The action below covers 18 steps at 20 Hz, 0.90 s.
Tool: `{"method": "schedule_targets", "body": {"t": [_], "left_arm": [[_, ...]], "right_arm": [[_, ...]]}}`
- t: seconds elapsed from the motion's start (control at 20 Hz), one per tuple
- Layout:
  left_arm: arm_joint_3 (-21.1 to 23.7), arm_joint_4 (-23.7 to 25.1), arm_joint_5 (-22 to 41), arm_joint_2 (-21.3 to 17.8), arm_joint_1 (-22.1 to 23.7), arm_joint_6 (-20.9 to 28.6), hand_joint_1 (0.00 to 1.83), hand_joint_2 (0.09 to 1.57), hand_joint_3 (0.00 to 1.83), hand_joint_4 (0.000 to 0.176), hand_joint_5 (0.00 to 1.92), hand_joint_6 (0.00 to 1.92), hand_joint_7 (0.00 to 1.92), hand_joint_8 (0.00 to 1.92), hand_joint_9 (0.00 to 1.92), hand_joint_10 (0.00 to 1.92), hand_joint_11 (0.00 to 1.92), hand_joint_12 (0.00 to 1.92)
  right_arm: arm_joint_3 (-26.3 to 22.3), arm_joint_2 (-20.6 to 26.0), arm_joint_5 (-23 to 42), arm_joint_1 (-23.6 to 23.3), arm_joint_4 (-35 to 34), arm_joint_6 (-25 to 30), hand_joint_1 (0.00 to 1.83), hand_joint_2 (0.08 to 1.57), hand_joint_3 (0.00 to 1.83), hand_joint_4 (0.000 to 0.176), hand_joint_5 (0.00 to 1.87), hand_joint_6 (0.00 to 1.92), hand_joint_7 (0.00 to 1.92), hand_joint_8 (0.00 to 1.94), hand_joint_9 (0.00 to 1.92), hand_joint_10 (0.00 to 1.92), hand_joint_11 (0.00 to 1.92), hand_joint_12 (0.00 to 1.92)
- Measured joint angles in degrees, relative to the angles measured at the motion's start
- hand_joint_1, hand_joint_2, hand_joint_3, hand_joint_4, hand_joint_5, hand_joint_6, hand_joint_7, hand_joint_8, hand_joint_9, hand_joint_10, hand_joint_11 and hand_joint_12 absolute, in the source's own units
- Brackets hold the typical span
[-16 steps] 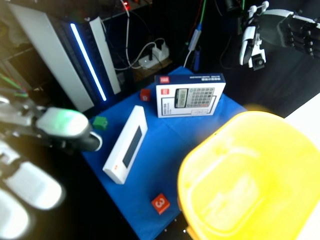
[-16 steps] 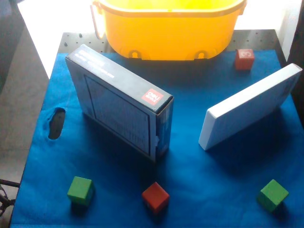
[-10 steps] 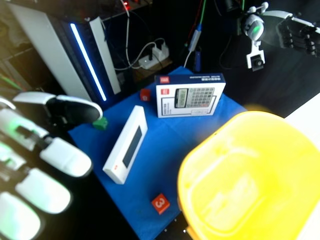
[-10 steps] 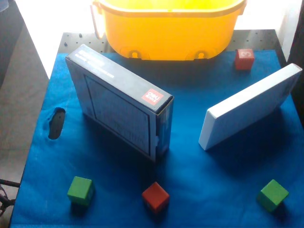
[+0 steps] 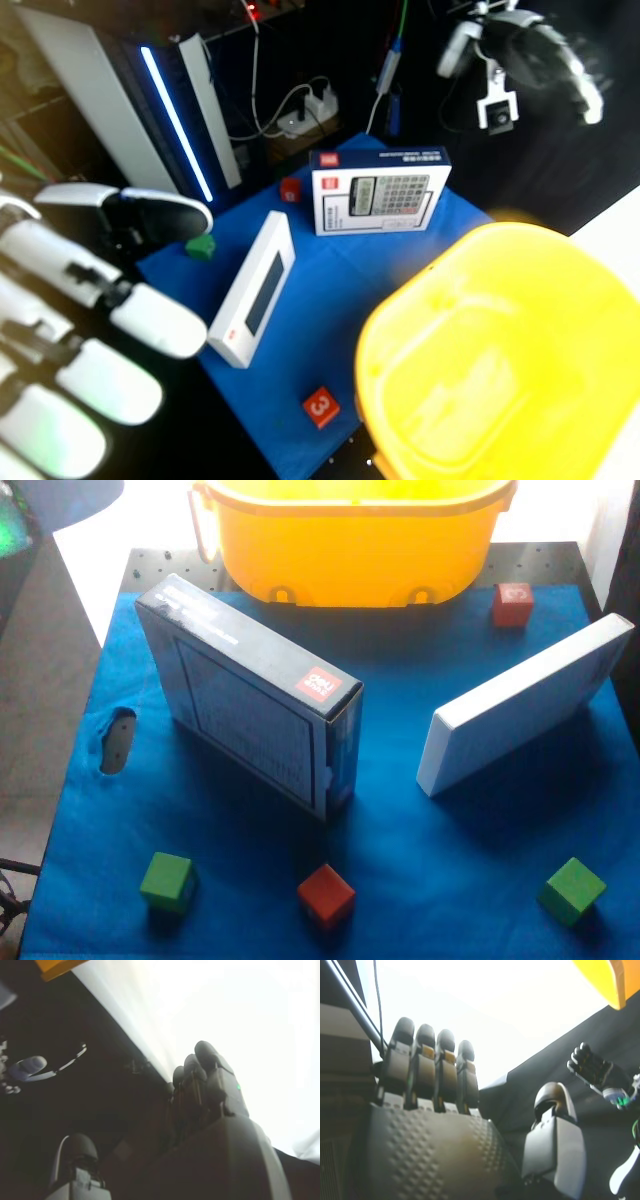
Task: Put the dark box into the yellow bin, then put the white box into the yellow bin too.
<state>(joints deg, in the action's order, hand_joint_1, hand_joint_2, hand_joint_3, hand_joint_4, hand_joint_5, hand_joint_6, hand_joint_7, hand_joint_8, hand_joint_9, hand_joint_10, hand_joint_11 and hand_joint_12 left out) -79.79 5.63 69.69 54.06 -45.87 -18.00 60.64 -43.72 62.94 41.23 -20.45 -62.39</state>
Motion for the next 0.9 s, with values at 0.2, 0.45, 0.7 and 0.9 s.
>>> {"method": "schedule_targets", "body": {"t": [0.2, 0.45, 0.7, 0.9], "left_arm": [[1.92, 7.78, -1.07, -3.5, 1.46, 3.39, 0.27, 0.96, 0.0, 0.038, 0.01, 0.0, 0.1, 0.0, 0.1, 0.0, 0.0, 0.32], [2.54, 20.13, -9.51, -4.24, 7.58, 6.32, 0.65, 0.77, 0.0, 0.063, 0.01, 0.0, 0.05, 0.01, 0.08, 0.01, 0.06, 0.15], [2.54, 30.58, -14.16, -2.84, 13.05, 10.58, 0.63, 0.88, 0.03, 0.109, 0.0, 0.0, 0.07, 0.0, 0.11, 0.0, 0.0, 0.32], [2.54, 36.72, -16.0, -1.7, 15.65, 13.55, 0.59, 0.93, 0.0, 0.124, 0.04, 0.0, 0.11, 0.0, 0.17, 0.0, 0.0, 0.44]], "right_arm": [[0.13, -0.61, 0.15, 0.0, 0.07, 0.0, 0.23, 1.02, 0.01, 0.001, 0.37, 0.0, 0.4, 0.0, 0.31, 0.0, 0.19, 0.22], [0.35, -0.76, -0.15, 0.0, -0.09, 0.0, 0.21, 1.03, 0.0, 0.0, 0.35, 0.0, 0.4, 0.0, 0.32, 0.0, 0.18, 0.3], [0.35, -1.05, -0.15, 0.0, -0.07, 0.02, 0.25, 1.02, 0.0, 0.0, 0.34, 0.0, 0.37, 0.0, 0.29, 0.0, 0.12, 0.38], [0.37, -1.29, -0.22, 0.0, 0.0, 0.0, 0.2, 1.05, 0.01, 0.0, 0.32, 0.0, 0.37, 0.0, 0.31, 0.01, 0.11, 0.39]]}}
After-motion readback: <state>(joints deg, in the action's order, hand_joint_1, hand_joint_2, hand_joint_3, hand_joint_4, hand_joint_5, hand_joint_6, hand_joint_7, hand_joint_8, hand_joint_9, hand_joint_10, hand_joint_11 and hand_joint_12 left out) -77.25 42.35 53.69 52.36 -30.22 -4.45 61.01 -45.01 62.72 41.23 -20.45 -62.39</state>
